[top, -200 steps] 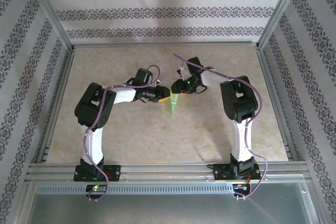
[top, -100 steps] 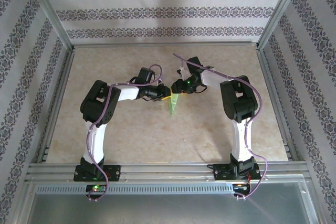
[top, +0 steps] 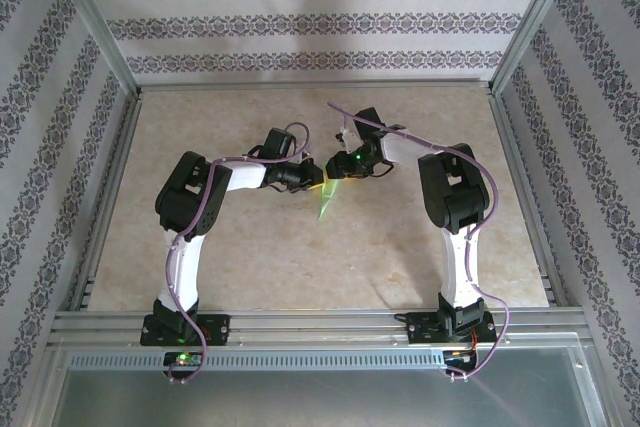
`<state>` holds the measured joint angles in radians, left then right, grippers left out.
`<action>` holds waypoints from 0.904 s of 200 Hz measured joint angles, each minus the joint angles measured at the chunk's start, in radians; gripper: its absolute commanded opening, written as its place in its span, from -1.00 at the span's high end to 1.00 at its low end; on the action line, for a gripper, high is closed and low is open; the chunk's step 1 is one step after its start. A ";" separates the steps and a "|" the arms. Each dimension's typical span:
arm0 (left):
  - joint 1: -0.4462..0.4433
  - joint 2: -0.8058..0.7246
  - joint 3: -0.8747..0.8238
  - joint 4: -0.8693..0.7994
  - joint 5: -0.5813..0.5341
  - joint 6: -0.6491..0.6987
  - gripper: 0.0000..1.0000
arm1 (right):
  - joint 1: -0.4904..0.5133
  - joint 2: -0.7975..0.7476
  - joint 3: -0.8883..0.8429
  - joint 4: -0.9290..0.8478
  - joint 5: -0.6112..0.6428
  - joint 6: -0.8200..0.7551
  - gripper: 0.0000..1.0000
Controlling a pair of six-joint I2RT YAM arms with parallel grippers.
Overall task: Fold a paper plane with a square sheet of paper (fold left side to right side)
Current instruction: Fold the wing for the fifth time at the center of the table.
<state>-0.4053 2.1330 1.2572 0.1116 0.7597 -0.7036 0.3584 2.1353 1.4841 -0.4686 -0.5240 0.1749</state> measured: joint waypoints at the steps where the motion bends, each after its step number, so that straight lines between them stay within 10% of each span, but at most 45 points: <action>1: 0.000 0.000 0.000 0.000 0.000 0.000 0.84 | 0.000 0.000 0.000 0.000 0.000 0.000 -0.03; 181: 0.013 0.000 0.013 -0.045 -0.016 0.046 0.85 | 0.006 0.013 0.027 -0.037 0.015 -0.026 -0.03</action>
<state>-0.3923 2.1330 1.2701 0.0666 0.7433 -0.6579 0.3641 2.1483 1.5108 -0.5053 -0.5091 0.1490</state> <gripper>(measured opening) 0.078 0.515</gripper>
